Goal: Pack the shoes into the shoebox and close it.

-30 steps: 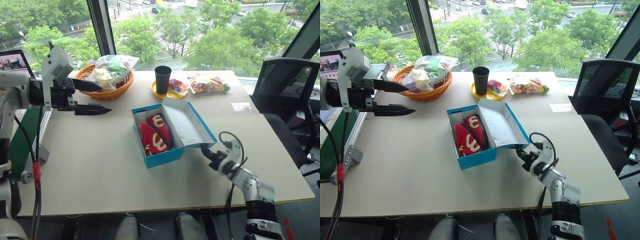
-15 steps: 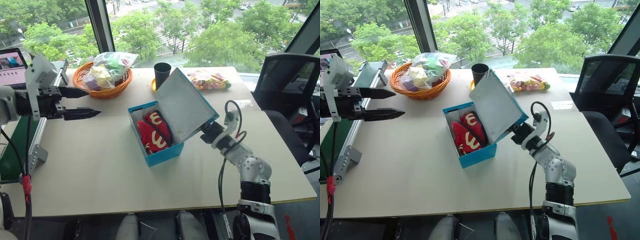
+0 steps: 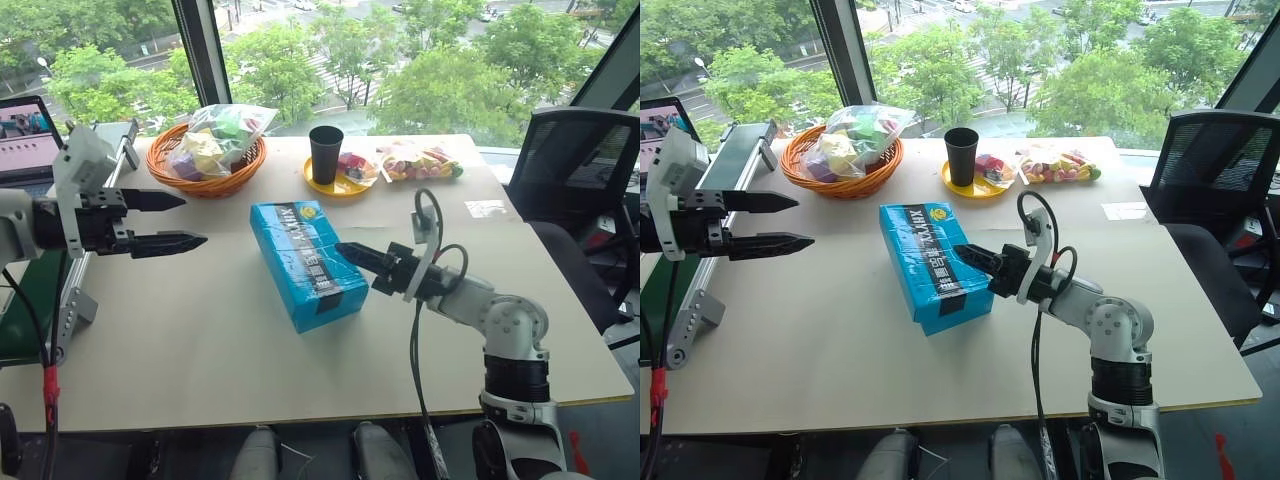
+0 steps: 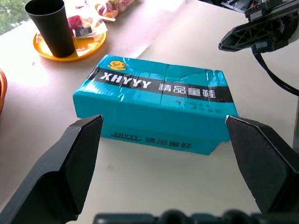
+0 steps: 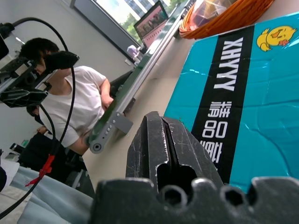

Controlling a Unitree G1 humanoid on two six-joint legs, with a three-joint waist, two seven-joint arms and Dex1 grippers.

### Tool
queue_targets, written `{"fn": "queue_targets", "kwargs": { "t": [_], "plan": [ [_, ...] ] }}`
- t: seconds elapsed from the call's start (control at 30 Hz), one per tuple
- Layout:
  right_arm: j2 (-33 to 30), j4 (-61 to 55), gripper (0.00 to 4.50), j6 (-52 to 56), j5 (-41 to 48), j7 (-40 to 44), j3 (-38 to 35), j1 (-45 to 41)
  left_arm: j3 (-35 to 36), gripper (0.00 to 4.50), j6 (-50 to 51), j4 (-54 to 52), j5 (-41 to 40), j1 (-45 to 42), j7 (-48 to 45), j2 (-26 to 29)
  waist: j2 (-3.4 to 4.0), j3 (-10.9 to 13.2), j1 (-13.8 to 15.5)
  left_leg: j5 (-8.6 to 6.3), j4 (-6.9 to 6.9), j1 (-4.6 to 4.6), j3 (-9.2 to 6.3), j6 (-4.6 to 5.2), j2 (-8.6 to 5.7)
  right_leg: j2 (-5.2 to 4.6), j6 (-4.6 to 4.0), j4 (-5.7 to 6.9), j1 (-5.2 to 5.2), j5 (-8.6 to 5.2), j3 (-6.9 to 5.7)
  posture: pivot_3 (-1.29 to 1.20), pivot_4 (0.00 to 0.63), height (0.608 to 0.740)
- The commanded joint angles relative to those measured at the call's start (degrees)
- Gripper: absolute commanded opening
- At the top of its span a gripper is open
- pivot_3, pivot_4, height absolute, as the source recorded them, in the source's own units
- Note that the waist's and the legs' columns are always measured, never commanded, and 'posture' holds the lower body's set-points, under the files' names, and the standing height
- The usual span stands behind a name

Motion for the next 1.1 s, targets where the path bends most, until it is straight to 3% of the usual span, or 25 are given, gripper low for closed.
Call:
{"fn": "queue_targets", "kwargs": {
  "t": [0.03,0.27,0.43,0.57,0.7,0.77,0.97,1.03,1.1],
  "plan": [
    [-0.1,2.9,0.03,-2.2,-4.6,1.5,4.7,-3.6,2.4,4.50,-0.2,-1.4,-1.4,-0.5,0.5,1.2,0.00,0.0,-0.1,0.00,0.00,0.00,0.00,0.00,0.00,0.00,0.00,0.00,0.00,0.00,0.00,0.00,0.150,0.734],
    [3.8,14.5,0.03,-7.8,-12.6,5.7,10.8,-14.6,1.7,4.50,-0.7,-1.7,-2.0,-0.4,1.1,1.0,0.00,0.0,-0.2,0.00,-0.01,0.01,0.02,0.00,0.05,0.06,-0.01,0.02,-0.05,0.01,0.03,0.00,0.150,0.734],
    [5.0,29.9,0.03,-19.1,-27.7,10.0,22.7,-18.0,1.5,4.50,-0.9,-2.3,-2.2,-0.1,1.8,0.5,0.00,0.0,0.0,0.00,-0.01,-0.01,0.03,0.00,0.03,0.05,-0.10,-0.02,-0.04,0.06,0.02,0.00,0.150,0.734],
    [5.6,36.9,0.03,-25.3,-35.7,11.1,27.5,-18.2,1.8,4.50,-0.7,-3.1,-2.6,0.8,1.9,0.9,-0.20,-0.1,-0.3,0.00,0.03,0.14,0.03,-0.01,0.05,0.07,-0.08,0.02,0.08,0.05,0.02,0.00,0.150,0.734],
    [6.2,35.9,0.03,-25.7,-36.2,12.5,26.3,-17.6,2.1,4.50,-0.8,-3.0,-2.9,1.2,1.9,1.5,-0.20,-0.1,-0.2,0.00,0.02,0.61,0.03,-0.01,0.26,0.28,0.12,0.00,0.52,-0.07,0.02,0.00,0.150,0.734],
    [6.0,31.3,0.03,-24.8,-33.5,12.3,22.1,-17.8,1.8,4.50,-0.7,-3.3,-3.1,1.2,2.3,1.2,-0.20,-0.1,0.0,-0.01,0.01,0.73,0.04,-0.03,0.53,0.53,0.08,-0.07,0.65,-0.06,0.02,0.00,0.150,0.734],
    [1.4,15.9,0.03,-24.6,-32.7,12.0,16.9,-16.1,1.1,4.50,-0.7,-4.2,-4.1,1.8,2.8,0.1,-0.16,-0.1,0.4,0.00,0.03,0.11,0.05,-0.03,0.65,0.65,-0.17,0.02,-0.04,0.07,0.01,0.00,0.150,0.734],
    [-4.5,8.2,0.58,-25.0,-34.5,14.3,17.7,-13.8,0.7,4.50,-1.6,-4.4,-3.8,2.2,2.9,-0.5,-0.12,-0.1,0.5,0.00,0.04,-0.02,0.06,-0.03,0.65,0.65,-0.45,0.02,-0.15,0.24,0.01,0.00,0.150,0.734],
    [-12.4,2.5,1.07,-24.8,-37.2,16.1,18.1,-10.9,-0.4,4.50,-4.8,-3.0,-1.1,0.0,7.9,-4.8,-0.07,-0.1,1.1,0.00,0.04,-0.16,0.06,-0.04,0.63,0.62,-0.45,-0.02,-0.22,0.23,0.01,0.00,0.150,0.734]
  ]
}}
